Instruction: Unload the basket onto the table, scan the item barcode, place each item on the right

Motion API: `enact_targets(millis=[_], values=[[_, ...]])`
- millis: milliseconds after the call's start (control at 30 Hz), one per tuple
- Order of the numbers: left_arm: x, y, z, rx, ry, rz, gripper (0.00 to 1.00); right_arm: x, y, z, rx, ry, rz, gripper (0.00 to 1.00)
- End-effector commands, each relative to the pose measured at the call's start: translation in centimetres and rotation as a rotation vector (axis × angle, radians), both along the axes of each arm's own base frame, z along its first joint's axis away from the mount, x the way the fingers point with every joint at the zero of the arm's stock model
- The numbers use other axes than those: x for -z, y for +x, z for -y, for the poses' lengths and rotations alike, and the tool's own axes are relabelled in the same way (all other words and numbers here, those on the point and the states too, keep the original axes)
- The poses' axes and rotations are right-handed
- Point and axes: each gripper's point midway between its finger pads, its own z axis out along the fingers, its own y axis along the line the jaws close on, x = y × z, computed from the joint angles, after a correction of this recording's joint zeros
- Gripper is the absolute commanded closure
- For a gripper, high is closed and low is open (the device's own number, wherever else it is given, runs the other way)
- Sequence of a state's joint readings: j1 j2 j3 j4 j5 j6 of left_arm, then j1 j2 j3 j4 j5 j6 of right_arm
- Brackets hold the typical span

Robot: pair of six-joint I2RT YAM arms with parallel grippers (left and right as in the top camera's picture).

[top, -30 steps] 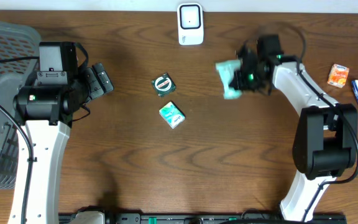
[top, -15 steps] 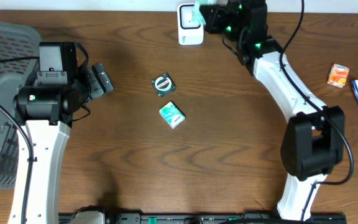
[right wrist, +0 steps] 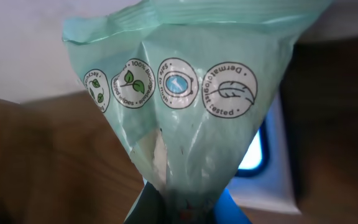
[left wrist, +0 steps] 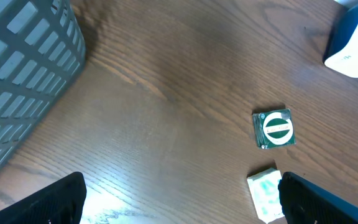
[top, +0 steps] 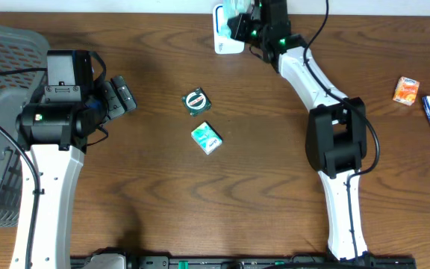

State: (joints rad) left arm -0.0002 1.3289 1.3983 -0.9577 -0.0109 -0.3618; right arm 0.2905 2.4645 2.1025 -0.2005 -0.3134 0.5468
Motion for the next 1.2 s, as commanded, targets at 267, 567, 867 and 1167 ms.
enact_targets(millis=[267, 567, 867, 1167], values=[[0.0, 0.0, -0.4, -0.009, 0.017, -0.002, 0.02, -2.9, 0.5, 2.0, -0.009, -0.116, 0.07, 0.99], [0.0, 0.0, -0.4, -0.009, 0.017, -0.002, 0.02, -7.0, -1.5, 18.5, 0.267, -0.44, -0.037, 0.99], [0.0, 0.0, -0.4, -0.009, 0.017, -0.002, 0.02, -2.0, -11.6, 37.8, 0.41, -0.832, -0.492, 0.99], [0.0, 0.0, -0.4, -0.009, 0.017, -0.002, 0.02, 2.4, -15.5, 43.0, 0.407, -0.662, -0.639, 0.54]])
